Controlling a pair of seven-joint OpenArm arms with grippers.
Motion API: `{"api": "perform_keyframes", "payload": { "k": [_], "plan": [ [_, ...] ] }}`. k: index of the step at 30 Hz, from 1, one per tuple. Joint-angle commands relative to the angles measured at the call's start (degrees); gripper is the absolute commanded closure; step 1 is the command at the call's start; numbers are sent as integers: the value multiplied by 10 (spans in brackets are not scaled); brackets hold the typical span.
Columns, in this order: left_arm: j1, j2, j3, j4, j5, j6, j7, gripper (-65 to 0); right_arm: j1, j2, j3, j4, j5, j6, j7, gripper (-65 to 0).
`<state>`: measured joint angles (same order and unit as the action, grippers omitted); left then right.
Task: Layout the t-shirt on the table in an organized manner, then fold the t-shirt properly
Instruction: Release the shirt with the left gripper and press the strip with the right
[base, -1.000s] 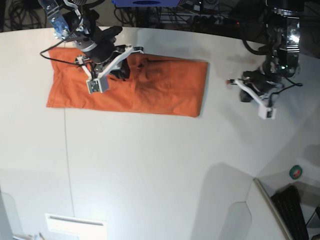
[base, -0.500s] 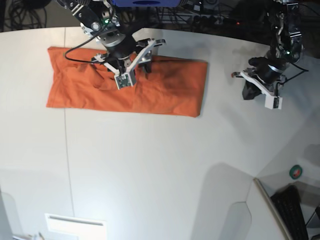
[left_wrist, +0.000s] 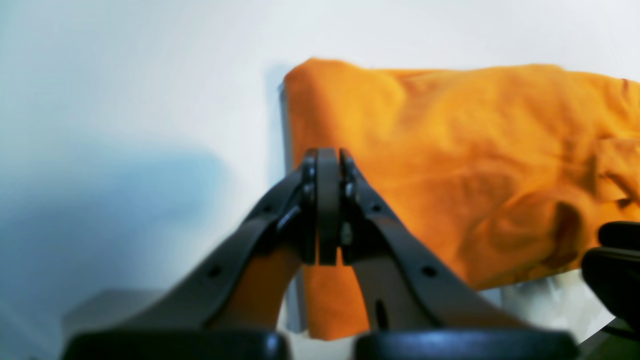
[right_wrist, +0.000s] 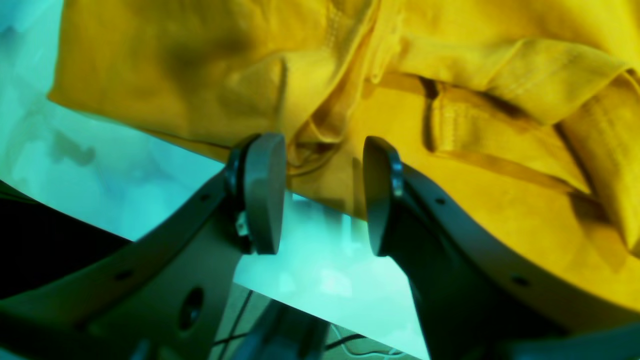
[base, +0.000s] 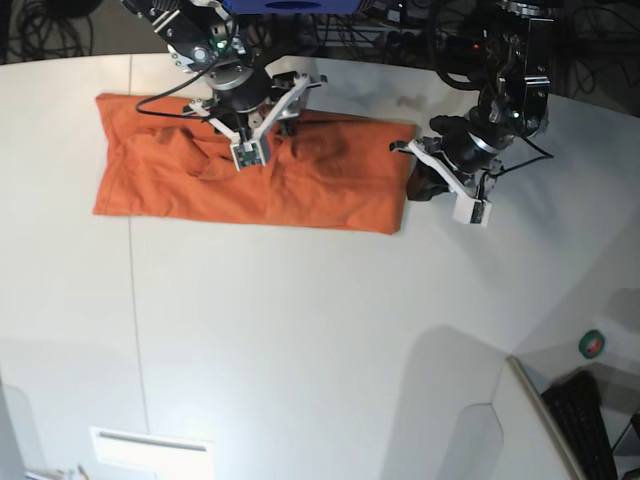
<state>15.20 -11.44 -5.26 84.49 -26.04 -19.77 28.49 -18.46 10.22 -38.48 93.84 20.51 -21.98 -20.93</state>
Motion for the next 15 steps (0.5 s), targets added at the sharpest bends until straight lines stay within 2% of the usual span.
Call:
{"api": "perform_keyframes", "payload": {
  "k": [1,11,13,15],
  "plan": [
    [-7,-4,-1,-3,-6,-3,-10,0,2,-6,-1,8,-2,2,13,-251],
    [-20,-6,15,-51,-6,-3,-11,0,32,-17,4,-50,-3,2,14,-240],
    [-21,-6,15,-52,-3,-3,-11,0,34,-16,4,-52,-3,2,14,-188],
    [-21,-5,15,-52,23,-3,-11,0,34,-16,4,-52,-3,2,14,-57]
  ]
}}
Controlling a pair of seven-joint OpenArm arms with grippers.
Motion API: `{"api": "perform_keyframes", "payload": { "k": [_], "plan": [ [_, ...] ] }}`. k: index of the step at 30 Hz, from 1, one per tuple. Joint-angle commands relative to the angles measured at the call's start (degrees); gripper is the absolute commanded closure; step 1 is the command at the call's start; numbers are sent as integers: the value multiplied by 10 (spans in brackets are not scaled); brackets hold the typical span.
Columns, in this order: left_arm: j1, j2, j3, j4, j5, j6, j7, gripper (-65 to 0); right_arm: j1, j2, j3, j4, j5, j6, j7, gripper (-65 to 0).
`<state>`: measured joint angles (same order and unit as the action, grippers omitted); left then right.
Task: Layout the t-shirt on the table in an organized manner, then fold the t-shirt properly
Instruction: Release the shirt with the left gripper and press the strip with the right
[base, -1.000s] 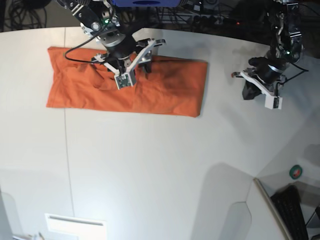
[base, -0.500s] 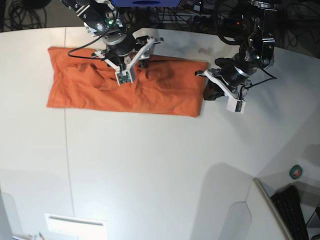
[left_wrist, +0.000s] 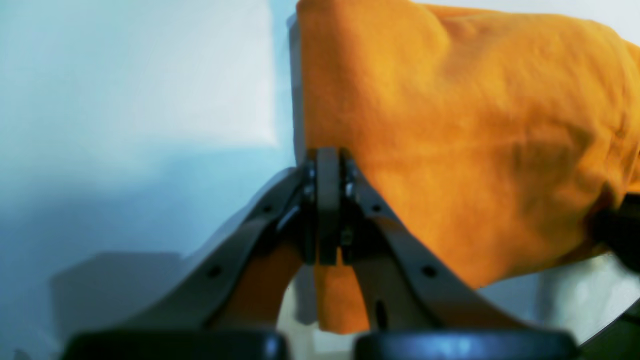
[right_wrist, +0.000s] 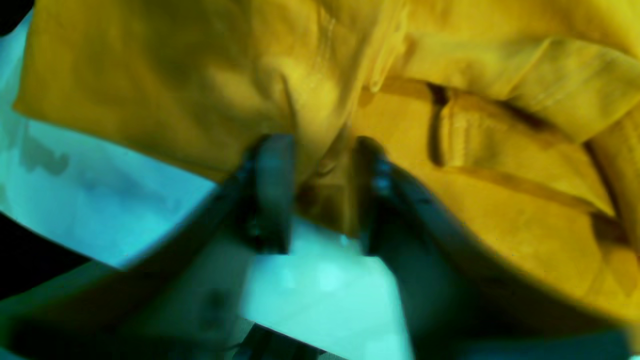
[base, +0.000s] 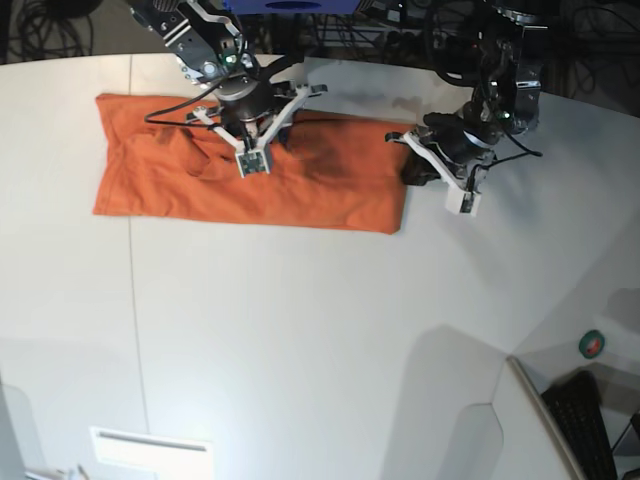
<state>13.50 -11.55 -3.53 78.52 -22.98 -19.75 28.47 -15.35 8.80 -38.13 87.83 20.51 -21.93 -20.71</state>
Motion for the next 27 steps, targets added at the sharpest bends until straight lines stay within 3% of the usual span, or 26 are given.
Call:
{"api": "perform_keyframes", "payload": {
  "k": [1,5,15,23,27],
  "plan": [
    [-4,-3,-2,7,12,-3,-11,0,3,0,0,8,-3,2,11,0],
    [-3,13,-6,6,62,-5,-11,0,0,10,1,11,-2,2,11,0],
    [-18,13,-2,-63,69,-5,-51,0,-9,33,-2,11,-3,2,8,0],
    [-14,10,-10,-44,68,-7,-49,0,-5,36,-2,50,-5,1,-58,0],
    [8,6,-10,-13,68,-8,-50,0,-5,65,-6,78,-6,-17,-72,0]
  ]
}}
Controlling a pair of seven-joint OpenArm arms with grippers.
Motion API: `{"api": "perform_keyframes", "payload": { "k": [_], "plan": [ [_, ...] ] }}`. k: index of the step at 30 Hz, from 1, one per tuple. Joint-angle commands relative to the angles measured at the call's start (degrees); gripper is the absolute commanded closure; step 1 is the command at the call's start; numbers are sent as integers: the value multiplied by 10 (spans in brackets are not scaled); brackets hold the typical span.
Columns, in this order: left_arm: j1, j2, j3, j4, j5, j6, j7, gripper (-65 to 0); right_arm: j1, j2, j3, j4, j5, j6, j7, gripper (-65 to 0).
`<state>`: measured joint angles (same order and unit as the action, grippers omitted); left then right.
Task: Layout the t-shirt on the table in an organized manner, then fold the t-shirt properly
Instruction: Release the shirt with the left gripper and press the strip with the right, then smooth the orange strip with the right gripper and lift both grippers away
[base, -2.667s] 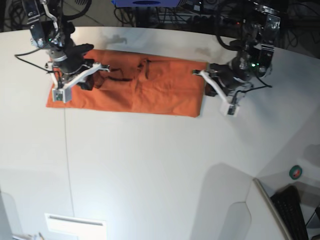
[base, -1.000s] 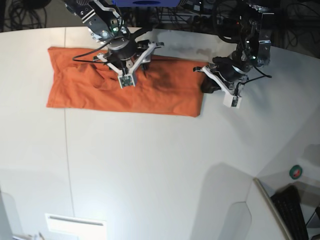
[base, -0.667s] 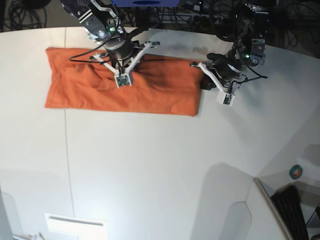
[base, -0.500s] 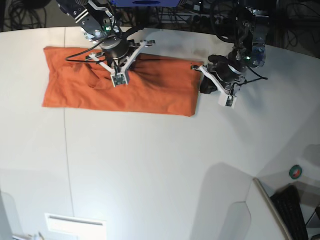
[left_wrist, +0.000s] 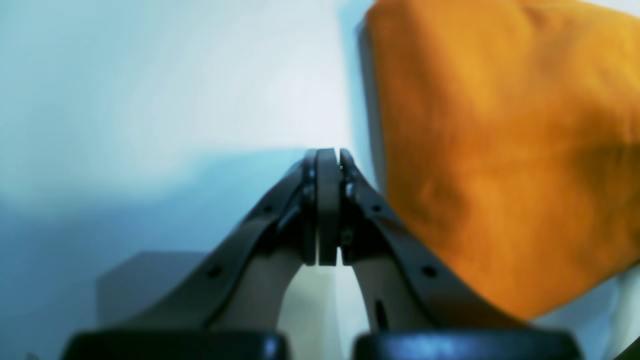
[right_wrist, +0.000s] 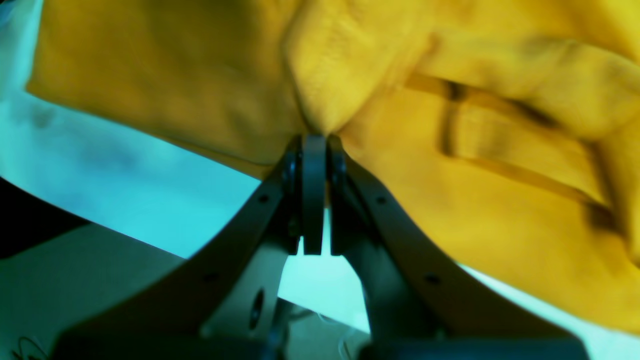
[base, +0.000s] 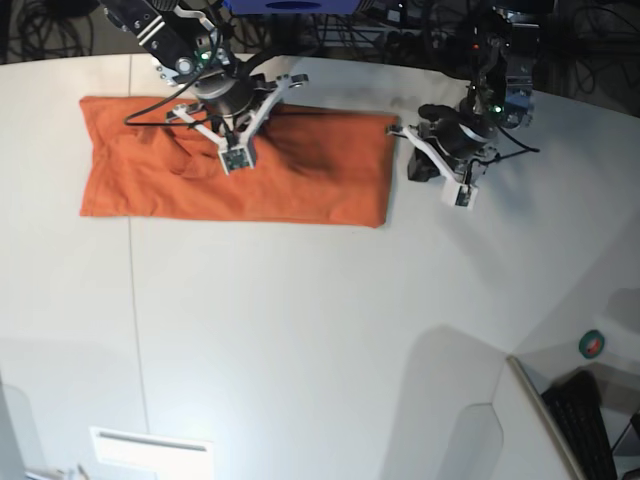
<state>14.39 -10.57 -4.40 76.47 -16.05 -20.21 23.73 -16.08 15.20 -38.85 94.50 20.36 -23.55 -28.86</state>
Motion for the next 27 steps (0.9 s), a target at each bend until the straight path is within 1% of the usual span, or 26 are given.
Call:
{"api": "perform_keyframes", "payload": {
  "k": [1,2,4,5,6,8,10,11,12,13,16,18,19,20,21,22,24,25,27],
  "plan": [
    [2,-13,-1,9,-2,-3,-3,0,2,7,1,18,-4,-16,7,0],
    [3,-20,-1,5,-2,-3,-3,0,2,15,1,25,-4,-30,7,-11],
    [5,-29,-1,2,-2,-3,-3,0,3,25,1,31,-4,-52,8,-83],
    [6,-35,-1,2,-3,-3,-3,0,6,30,1,32,-4,-65,8,-105],
    [8,-42,-2,2,-3,-4,-3,0,8,36,1,32,-4,-75,8,-114],
    [13,-46,-15,6,-10,-21,-3,0,9,42,1,32,-4,-81,8,-120],
    [13,-46,-46,7,-42,-50,0,0,8,44,1,37,-4,-81,8,-122],
    [13,-46,-57,7,-62,-62,0,0,7,44,1,41,-4,-81,8,-132],
    [13,-46,-65,7,-83,-74,1,0,7,44,1,45,-4,-81,7,-155],
    [13,-46,-68,7,-95,-77,1,0,7,44,1,47,-4,-81,6,-182],
    [13,-45,-67,13,-110,-77,1,0,7,45,2,48,-4,-83,6,-255],
    [17,-42,-67,23,-112,-77,1,0,7,52,7,48,-4,-86,6,-249],
    [23,-42,-67,33,-112,-77,1,0,7,54,7,48,-4,-99,6,-239],
    [26,-38,-67,47,-112,-77,1,0,7,55,8,48,-4,-119,7,-228],
    [31,-30,-67,61,-112,-77,1,0,7,59,14,48,-4,-151,8,-224],
    [31,-19,-66,81,-112,-77,1,0,6,62,22,48,-4,-164,8,-224],
    [40,-2,-65,110,-110,-77,10,0,9,66,30,48,-4,-164,8,-245],
    [40,6,-55,125,-107,-77,23,0,10,66,33,48,-4,-164,8,-255],
    [35,16,-26,147,-107,-75,34,0,5,66,59,48,-3,-164,8,-260]
  ]
}}
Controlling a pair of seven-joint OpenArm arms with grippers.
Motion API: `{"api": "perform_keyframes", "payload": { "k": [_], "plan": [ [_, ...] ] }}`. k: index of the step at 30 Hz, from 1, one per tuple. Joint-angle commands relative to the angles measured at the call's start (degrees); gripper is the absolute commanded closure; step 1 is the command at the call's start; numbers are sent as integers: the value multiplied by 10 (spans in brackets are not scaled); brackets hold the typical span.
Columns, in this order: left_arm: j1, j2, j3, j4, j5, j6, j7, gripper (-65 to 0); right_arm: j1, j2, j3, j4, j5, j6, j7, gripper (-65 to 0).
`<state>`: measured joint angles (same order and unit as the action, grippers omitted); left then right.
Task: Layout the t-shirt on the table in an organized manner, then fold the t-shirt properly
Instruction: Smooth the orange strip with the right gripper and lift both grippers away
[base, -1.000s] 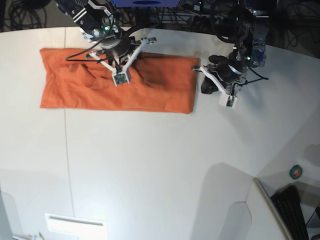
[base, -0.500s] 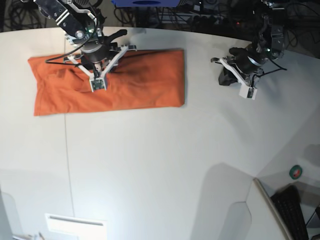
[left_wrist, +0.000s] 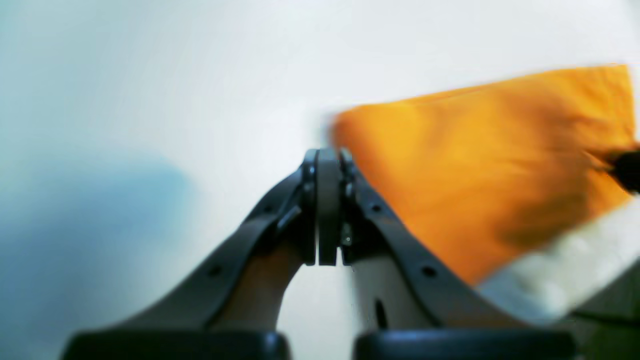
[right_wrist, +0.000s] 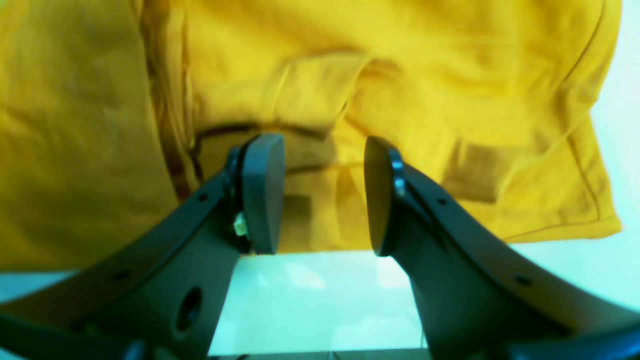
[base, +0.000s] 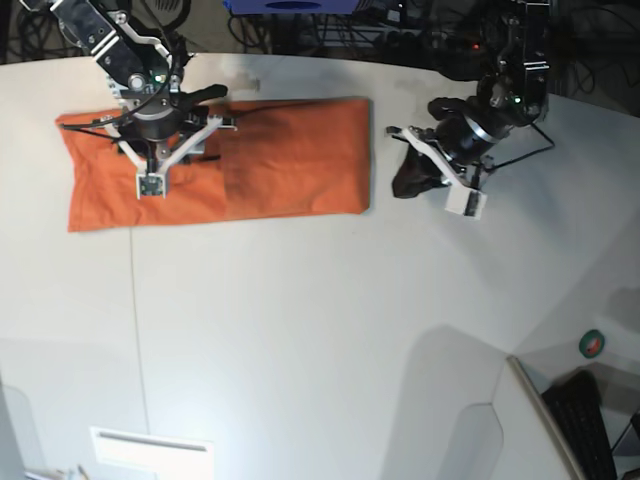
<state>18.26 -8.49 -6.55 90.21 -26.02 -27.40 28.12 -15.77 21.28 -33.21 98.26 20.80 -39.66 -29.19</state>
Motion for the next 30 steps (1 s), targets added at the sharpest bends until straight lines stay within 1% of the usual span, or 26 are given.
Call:
{"api": "perform_keyframes", "payload": {
  "k": [1,3,7,10,13,14,15,16,18,19,20,21,23,26,27,28,30],
  "plan": [
    [-11,-1,18,13,-7,-3,-8,0,-4,3,17,10,-7,-3,11,-260],
    [-26,12,59,8,-6,2,-8,0,-8,1,36,11,-7,-3,13,-260],
    [-71,38,140,-45,18,49,-10,0,-12,4,81,30,-7,-3,13,-263],
    [-103,61,199,-87,38,64,-10,0,-18,4,126,38,-7,-3,13,-264],
    [-116,62,249,-115,78,85,-10,0,-20,2,168,36,-5,-3,17,-264],
    [-116,62,257,-123,94,94,-11,0,-23,0,188,35,-4,-3,30,-264],
    [-116,61,256,-131,109,97,-11,0,-32,0,208,33,-4,7,51,-260],
    [-116,61,255,-140,124,97,-11,0,-43,-2,231,33,-4,43,80,-258],
    [-118,55,249,-161,146,97,-12,0,-63,-31,282,33,2,113,136,-258],
    [-121,49,237,-171,154,97,-13,0,-70,-49,309,33,10,143,153,-258],
    [-126,44,226,-181,160,97,-21,0,-72,-66,335,33,24,173,160,-258],
    [-130,42,212,-196,162,97,-33,0,-73,-83,363,32,40,210,156,-258],
    [-138,28,189,-221,161,96,-47,0,-70,-106,404,20,63,276,137,-258],
    [-163,7,166,-255,160,95,-52,0,-63,-123,442,-10,90,401,116,-258],
    [-169,-2,162,-260,160,95,-52,0,-62,-125,445,-19,93,431,113,-258],
    [-173,-7,159,-262,160,95,-52,0,-62,-125,446,-27,96,455,109,-258],
    [-182,-13,159,-261,160,95,-52,0,-63,-125,445,-36,97,452,109,-258]
  ]
}}
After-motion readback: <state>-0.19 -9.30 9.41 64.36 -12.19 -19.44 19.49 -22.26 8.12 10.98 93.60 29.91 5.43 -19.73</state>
